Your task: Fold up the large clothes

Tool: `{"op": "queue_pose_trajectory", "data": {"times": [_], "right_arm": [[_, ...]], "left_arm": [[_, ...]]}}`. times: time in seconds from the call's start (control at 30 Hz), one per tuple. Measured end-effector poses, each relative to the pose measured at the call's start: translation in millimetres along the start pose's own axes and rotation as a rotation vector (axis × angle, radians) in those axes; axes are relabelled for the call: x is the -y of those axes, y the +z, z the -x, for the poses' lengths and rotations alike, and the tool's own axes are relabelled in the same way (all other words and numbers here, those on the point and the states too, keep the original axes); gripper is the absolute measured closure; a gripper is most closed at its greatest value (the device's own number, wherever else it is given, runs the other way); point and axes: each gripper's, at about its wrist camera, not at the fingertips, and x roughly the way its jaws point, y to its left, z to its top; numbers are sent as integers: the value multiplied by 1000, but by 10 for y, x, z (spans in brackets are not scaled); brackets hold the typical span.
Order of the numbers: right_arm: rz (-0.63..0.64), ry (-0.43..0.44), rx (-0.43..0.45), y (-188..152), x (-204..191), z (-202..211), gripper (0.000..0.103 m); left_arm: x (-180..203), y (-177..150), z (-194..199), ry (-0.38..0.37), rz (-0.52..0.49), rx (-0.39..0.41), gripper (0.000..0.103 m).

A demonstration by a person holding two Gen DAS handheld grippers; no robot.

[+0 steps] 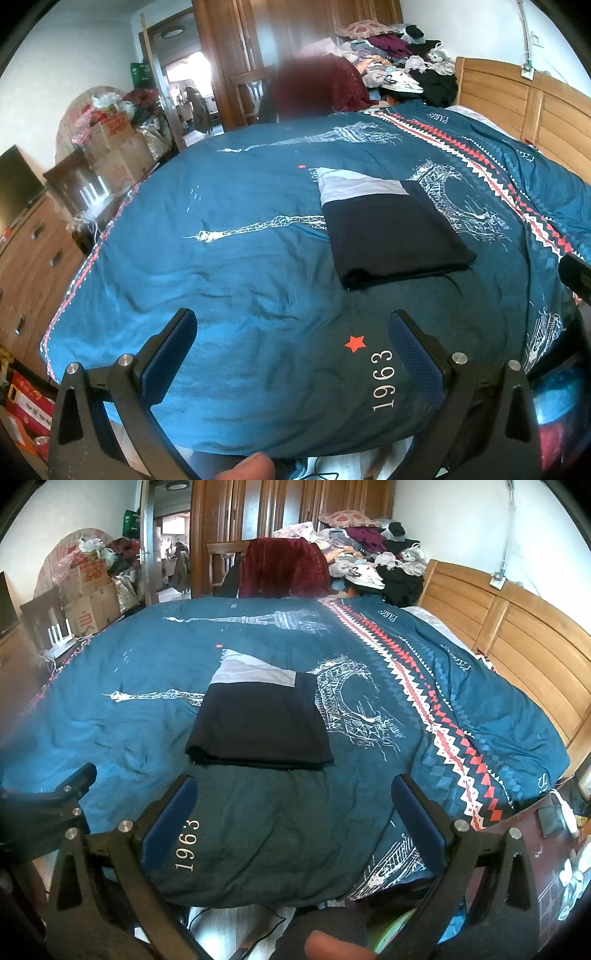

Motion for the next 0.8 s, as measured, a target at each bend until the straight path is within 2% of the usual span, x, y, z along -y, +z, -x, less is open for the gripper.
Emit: {"op": "queue_pose_trajectory", "data": {"times": [0.8], "right_arm": [[-9, -8, 2, 28, 22, 15, 0]], "left_arm": [[78, 73, 27, -9, -17, 12, 0]]}}
